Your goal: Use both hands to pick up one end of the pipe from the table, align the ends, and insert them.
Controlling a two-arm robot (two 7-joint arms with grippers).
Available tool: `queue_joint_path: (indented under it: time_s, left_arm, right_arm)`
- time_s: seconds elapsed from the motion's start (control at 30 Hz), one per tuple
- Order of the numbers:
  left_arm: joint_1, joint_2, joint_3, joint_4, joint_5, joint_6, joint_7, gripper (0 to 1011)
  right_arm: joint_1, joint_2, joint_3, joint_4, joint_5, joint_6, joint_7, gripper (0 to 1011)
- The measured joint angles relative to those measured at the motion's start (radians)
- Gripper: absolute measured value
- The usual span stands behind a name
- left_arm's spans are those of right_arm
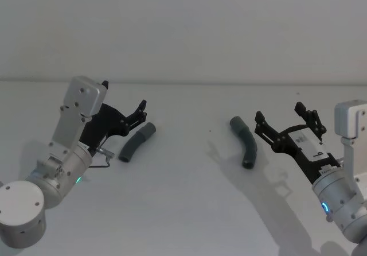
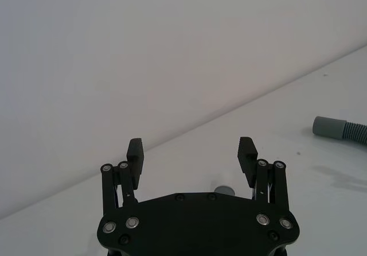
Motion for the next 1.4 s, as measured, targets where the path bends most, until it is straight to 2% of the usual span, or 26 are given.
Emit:
queue_joint_path:
  time_s: [0.63,0.83,1.07,1.3,1.4]
  left_arm:
    - [-0.004,-0.001,0.001,0.000,0.000,0.013,-0.003,1000]
    - [-0.017,0.000,0.008,-0.005,0.000,0.074,-0.022,1000]
    - [-0.039,0.008,0.015,-0.011,-0.008,0.170,-0.053,1000]
    - [-0.066,0.018,0.020,-0.011,-0.024,0.278,-0.093,1000]
    - [-0.084,0.022,0.022,-0.006,-0.036,0.346,-0.120,1000]
  right_arm:
    - [0.000,0.000,0.000,0.000,0.000,0.000,0.000,1000]
    - [0.000,0.000,0.000,0.000,0.000,0.000,0.000,1000]
    - [0.000,0.000,0.000,0.000,0.000,0.000,0.000,1000]
    - [0.000,0.000,0.000,0.000,0.000,0.000,0.000,1000]
    - [0.000,0.000,0.000,0.000,0.000,0.000,0.000,1000]
